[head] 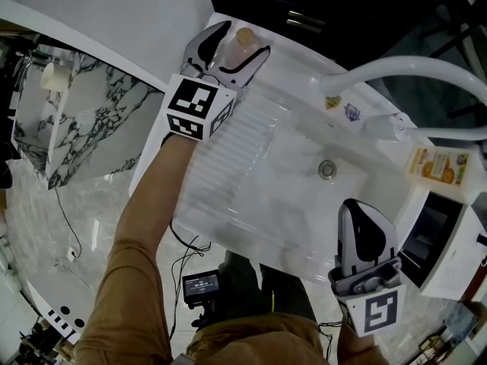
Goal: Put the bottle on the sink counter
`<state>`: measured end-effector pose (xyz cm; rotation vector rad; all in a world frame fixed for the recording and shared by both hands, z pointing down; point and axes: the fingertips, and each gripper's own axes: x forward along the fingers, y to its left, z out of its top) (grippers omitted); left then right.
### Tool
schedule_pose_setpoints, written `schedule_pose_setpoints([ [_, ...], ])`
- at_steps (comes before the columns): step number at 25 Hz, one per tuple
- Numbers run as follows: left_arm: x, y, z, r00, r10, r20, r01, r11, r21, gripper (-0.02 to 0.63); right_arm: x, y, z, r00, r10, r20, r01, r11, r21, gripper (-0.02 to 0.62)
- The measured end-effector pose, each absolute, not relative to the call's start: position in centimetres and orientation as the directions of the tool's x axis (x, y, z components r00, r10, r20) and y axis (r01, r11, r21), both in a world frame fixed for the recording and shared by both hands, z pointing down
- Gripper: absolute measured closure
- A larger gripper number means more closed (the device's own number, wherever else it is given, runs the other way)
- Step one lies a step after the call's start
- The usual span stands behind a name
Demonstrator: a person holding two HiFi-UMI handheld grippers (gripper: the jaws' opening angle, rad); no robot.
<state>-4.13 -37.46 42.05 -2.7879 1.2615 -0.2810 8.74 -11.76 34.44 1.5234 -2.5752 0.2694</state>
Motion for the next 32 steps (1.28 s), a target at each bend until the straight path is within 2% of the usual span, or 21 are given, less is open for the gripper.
schedule_pose_setpoints([
  [12,-5.1,-34.9,40.7,0.637,-0.751,0.176,-0.73,-0.661,-0.174,0.285,7.4,-10.7,32.5,-0.491,-0.854,0.174,-0.871,0.486,-0.075,0.591],
  [19,-5.3,-33.0,39.1,0.621,-0.761,0.188,-0.737,-0.648,-0.192,0.328,7.7,-9.4,31.5,-0.501,-0.85,0.163,-0.864,0.501,-0.042,0.591],
  [21,-5.5,-32.6,38.8,0.612,-0.767,0.191,-0.741,-0.641,-0.199,0.358,7.9,-9.1,31.2,-0.503,-0.85,0.16,-0.863,0.505,-0.029,0.591],
  [25,-6.0,-31.7,37.8,0.598,-0.778,0.191,-0.751,-0.628,-0.206,0.493,7.8,-8.4,30.3,-0.503,-0.851,0.153,-0.862,0.506,-0.022,0.591],
  [32,-6.3,-30.1,35.4,0.617,-0.766,0.182,-0.735,-0.643,-0.217,0.594,7.3,-7.3,28.3,-0.504,-0.855,0.125,-0.862,0.507,-0.005,0.591],
])
